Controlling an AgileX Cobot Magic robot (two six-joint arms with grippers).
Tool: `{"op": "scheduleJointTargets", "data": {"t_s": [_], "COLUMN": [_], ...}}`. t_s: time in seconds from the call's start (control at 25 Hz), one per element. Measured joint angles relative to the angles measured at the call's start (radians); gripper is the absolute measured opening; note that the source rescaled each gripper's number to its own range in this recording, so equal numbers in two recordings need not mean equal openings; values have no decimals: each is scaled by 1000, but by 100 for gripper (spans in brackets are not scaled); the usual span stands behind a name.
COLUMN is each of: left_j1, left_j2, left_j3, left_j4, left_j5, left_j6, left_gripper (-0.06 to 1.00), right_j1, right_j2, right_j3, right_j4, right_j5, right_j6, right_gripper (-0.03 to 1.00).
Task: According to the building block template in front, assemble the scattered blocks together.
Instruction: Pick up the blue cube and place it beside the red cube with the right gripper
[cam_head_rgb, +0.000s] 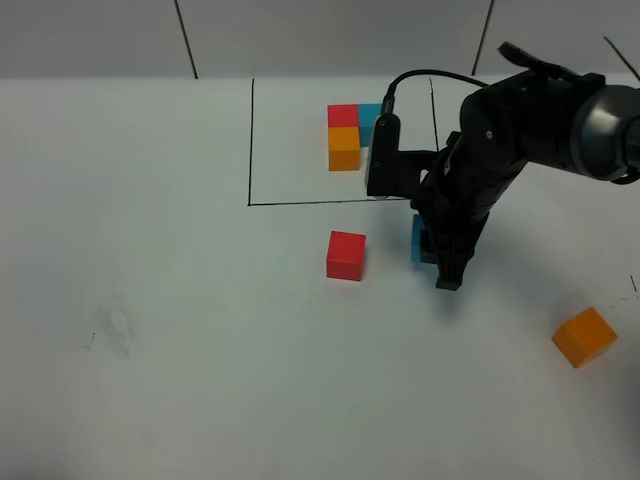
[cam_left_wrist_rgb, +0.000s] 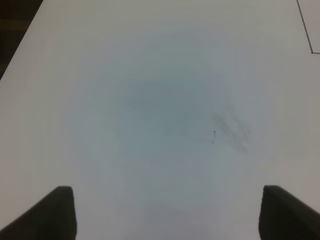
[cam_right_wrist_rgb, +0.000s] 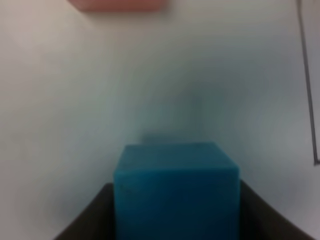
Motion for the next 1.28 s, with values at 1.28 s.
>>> {"op": "scheduleJointTargets", "data": {"t_s": [1.28], "left_j1": [0], "left_j2": [0], "left_j3": [0], "left_j4": [0], "left_j5": [0], "left_j6": [0], "left_gripper": [68], "right_j1": [76], "right_j2": [151], "right_j3": [-98], "right_j4": [46], "right_j5": [-70], "right_j6": [-79], "right_gripper": [1]}}
